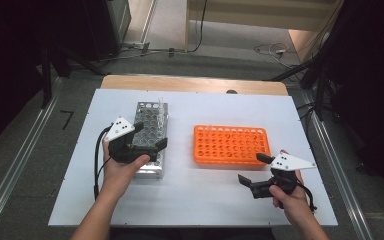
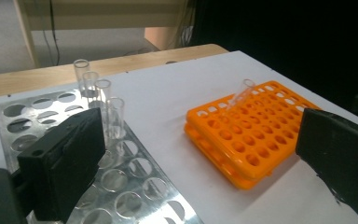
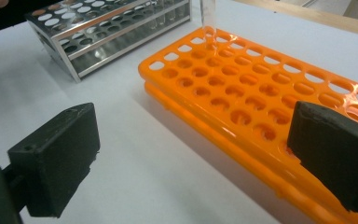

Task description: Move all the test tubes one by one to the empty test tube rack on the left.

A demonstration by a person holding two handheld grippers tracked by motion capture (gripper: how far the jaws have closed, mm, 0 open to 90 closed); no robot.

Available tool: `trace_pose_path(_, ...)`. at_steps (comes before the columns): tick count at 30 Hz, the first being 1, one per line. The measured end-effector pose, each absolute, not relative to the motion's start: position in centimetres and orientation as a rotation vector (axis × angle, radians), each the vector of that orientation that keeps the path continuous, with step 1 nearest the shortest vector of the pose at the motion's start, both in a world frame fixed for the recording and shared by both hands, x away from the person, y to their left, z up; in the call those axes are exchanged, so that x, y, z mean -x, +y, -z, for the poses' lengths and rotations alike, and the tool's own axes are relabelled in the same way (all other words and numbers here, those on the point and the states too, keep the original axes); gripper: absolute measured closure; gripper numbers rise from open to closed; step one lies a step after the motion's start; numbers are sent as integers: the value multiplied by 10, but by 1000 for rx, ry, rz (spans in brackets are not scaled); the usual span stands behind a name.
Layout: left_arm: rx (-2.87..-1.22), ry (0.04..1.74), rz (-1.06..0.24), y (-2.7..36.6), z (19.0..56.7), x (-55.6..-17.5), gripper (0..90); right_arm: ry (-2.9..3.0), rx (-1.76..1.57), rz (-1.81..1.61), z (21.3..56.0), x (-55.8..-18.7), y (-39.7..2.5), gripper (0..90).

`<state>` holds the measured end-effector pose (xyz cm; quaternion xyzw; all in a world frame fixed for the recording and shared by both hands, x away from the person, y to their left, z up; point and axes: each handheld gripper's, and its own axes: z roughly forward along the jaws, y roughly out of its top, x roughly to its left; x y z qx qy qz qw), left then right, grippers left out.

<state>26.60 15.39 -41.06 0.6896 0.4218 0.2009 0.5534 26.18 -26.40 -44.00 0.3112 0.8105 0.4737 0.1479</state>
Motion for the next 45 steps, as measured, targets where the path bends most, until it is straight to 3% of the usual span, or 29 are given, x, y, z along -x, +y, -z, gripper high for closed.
trace_pose_path(15,-1643,951,-437,148,420,-234,0,2333,-914,-1352,435,-289,-228,66)
trace_pose_path(27,-1641,981,-420,153,429,-232,0,2274,-989,-1359,435,-325,-196,360)
trace_pose_path(34,-1637,990,-413,155,431,-233,0,2349,-1035,-1334,442,-345,-178,381)
trace_pose_path(37,-1636,986,-410,155,431,-233,0,2354,-1046,-1290,447,-350,-171,455)
trace_pose_path(45,-1638,982,-403,154,430,-233,0,2366,-1100,-1230,453,-365,-157,520)
